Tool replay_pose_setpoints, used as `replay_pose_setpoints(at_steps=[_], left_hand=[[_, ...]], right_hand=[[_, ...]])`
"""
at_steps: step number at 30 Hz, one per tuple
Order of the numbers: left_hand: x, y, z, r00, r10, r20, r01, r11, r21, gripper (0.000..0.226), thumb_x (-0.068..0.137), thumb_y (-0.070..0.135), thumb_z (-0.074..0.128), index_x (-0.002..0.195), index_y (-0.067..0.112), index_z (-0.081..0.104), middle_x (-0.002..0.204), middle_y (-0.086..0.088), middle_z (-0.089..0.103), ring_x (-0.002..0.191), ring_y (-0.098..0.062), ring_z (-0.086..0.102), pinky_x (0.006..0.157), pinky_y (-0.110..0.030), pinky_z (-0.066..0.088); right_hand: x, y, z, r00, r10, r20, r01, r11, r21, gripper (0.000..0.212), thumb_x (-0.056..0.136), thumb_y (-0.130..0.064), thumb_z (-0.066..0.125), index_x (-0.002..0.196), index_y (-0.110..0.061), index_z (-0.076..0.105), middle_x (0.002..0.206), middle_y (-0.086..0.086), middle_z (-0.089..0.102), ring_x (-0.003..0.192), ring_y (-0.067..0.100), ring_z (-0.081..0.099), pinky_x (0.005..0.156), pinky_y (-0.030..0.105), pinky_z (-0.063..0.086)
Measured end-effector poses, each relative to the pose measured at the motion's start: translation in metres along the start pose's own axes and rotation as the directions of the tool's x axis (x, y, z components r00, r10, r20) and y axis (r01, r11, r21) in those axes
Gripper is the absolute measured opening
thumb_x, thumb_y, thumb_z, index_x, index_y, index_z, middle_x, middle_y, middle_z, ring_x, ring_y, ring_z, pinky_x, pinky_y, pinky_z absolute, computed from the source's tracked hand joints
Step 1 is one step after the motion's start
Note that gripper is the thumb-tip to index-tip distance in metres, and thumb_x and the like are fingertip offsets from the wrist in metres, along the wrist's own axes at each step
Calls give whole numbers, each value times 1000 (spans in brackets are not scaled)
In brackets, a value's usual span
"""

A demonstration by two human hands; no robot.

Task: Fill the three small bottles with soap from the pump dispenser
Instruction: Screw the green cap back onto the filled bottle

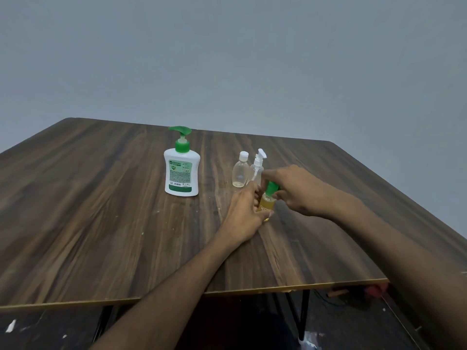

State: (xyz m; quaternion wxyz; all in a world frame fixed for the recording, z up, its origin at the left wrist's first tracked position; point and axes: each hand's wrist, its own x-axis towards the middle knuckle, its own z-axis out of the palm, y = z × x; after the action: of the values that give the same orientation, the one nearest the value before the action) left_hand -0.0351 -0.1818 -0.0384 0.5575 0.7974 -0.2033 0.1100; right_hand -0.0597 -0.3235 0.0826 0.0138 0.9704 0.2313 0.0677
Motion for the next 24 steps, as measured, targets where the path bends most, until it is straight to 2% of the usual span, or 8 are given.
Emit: replay_pose_setpoints(at_steps=[4,7,11,14,16,19,21,24], left_hand=[[1,-2,1,1000,-15,-7,15,1000,-2,44,79,9,91,102,22,55,96,1,73,87,-16,75,80,-47,64],[1,-2,1,1000,-5,-12,5,1000,9,45,79,11,91,99,26,53,96,-1,72,87,-21,74,80,-50,63],[1,-3,1,1000,-16,-13,16,1000,-14,49,79,10,91,98,33,51,97,-1,73,88,-20,75,81,-50,63],[1,-1,2,1000,-13,-14,13,1000,-10,54,77,5,92,96,35,51,93,3,72,85,-17,75,80,-46,64],[1,-2,2,1000,-16,-18,16,1000,-3,54,76,6,93,95,35,51,93,4,72,85,-19,75,79,-46,63],[0,-2,2,1000,-12,-11,12,1000,-5,50,76,11,94,106,25,56,99,1,73,87,-19,75,81,-45,64],[0,1,1,1000,2,-7,-2,1000,11,53,77,11,94,112,25,57,104,5,72,92,-13,74,83,-38,65],[-2,2,2,1000,10,-16,-10,1000,-2,54,78,9,92,105,34,54,99,11,68,91,-8,71,81,-31,63]], right_hand=[[1,-1,-1,999,-46,15,46,999,-1,33,80,4,63,91,-28,60,92,-13,62,87,15,61,73,41,53],[1,0,0,997,-73,20,73,997,-4,29,79,1,67,87,-27,64,94,-15,57,88,12,57,75,40,53],[2,7,2,994,-108,-20,108,994,-21,33,78,-1,69,87,-32,63,94,-16,59,88,9,59,74,39,53],[4,8,0,995,-96,-5,96,995,-37,28,82,-15,74,92,-34,56,95,-15,63,89,11,61,72,38,53],[6,7,-3,998,-55,24,57,994,-96,18,90,-34,68,89,-32,50,91,-7,63,84,19,62,68,41,52],[7,0,-7,999,42,33,-31,957,-289,34,101,-53,45,86,-22,43,87,0,56,82,28,61,61,36,41],[6,-10,-8,997,82,14,-71,920,-384,44,103,-59,31,85,-20,40,83,0,47,84,29,61,62,34,36],[2,-10,-7,995,97,-20,-97,925,-367,53,98,-67,26,80,-20,38,80,-1,44,79,30,58,61,34,36]])
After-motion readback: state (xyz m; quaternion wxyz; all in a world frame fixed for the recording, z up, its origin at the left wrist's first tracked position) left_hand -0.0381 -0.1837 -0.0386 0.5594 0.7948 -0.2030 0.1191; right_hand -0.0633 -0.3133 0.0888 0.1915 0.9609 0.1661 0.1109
